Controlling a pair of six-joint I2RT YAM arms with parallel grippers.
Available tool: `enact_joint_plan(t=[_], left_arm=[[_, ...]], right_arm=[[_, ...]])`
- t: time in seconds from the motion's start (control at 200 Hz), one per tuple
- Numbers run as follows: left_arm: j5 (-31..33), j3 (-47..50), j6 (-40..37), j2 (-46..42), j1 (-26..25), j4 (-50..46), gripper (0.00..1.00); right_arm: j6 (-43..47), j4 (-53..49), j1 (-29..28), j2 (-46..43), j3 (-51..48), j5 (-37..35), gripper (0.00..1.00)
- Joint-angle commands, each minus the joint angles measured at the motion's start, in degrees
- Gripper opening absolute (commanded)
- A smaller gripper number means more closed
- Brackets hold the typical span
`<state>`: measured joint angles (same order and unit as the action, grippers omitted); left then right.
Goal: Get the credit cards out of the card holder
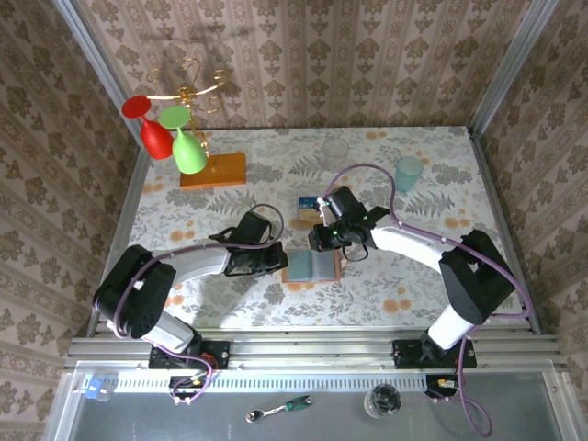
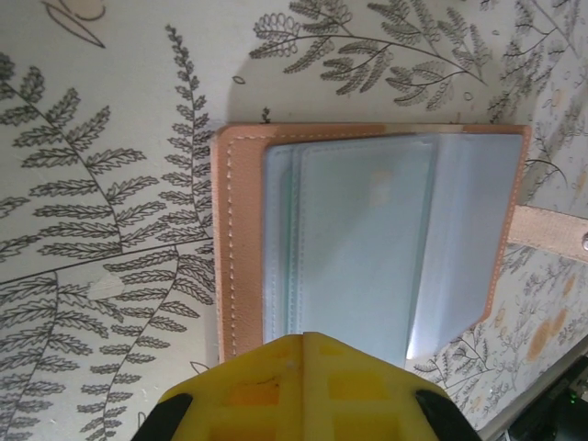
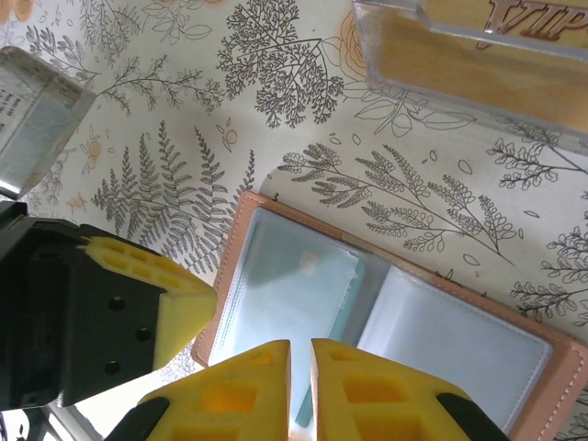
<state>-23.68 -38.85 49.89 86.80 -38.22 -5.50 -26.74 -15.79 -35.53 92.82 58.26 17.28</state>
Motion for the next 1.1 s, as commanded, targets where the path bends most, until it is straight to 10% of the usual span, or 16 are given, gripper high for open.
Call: enact_joint_plan(t=[0.0, 1.095], left_arm=[[1.25, 0.16, -0.05, 1.04, -0.27, -0.02, 0.02], [2.74, 0.75, -1.03, 2.34, -0.26, -1.19, 0.0]], right_arm=[[-4.03, 2.75, -0.5, -1.1, -1.37, 2.17, 0.16], [-12.76, 7.12, -1.78, 2.54, -2.02, 8.23, 0.16]])
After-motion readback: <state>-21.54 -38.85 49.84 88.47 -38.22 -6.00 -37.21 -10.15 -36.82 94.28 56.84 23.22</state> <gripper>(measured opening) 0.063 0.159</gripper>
